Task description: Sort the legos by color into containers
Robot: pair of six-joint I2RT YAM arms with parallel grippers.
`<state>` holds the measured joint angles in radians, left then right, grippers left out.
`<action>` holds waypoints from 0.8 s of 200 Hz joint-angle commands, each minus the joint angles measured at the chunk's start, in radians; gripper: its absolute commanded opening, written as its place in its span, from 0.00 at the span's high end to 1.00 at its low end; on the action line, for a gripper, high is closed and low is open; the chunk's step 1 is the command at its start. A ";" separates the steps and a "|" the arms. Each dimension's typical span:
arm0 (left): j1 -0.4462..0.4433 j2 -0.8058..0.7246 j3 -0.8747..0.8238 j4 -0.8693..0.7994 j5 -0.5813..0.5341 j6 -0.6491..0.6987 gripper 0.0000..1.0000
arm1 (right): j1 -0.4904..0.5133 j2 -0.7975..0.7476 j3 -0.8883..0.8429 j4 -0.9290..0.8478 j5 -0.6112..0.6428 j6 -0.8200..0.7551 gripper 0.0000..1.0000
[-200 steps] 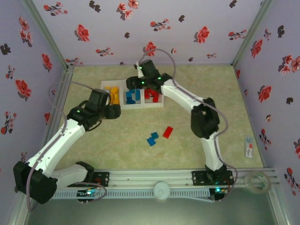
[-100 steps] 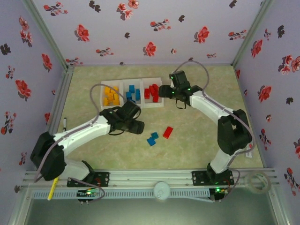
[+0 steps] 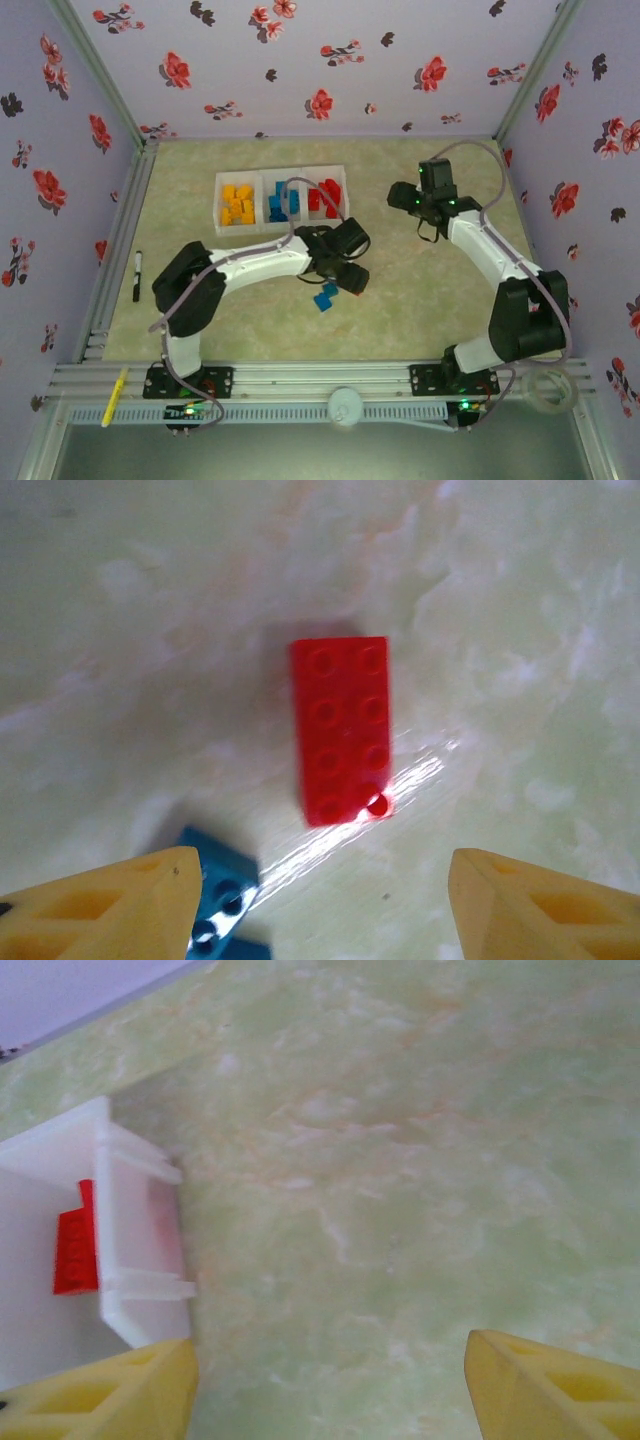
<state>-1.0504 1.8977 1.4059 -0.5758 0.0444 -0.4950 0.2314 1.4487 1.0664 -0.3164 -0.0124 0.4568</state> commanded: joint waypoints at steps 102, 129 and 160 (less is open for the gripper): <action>-0.034 0.229 0.182 -0.069 -0.055 0.030 0.41 | -0.081 -0.104 -0.065 -0.043 0.006 -0.003 0.29; -0.034 0.247 0.189 -0.072 -0.069 0.028 0.47 | -0.086 -0.108 -0.068 -0.043 0.002 -0.003 0.29; -0.036 0.256 0.200 -0.075 -0.112 0.020 0.44 | -0.087 -0.111 -0.068 -0.045 -0.004 -0.003 0.29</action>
<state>-1.0798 2.1082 1.5967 -0.6167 -0.0128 -0.4770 0.1520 1.3720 1.0115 -0.3428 -0.0105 0.4564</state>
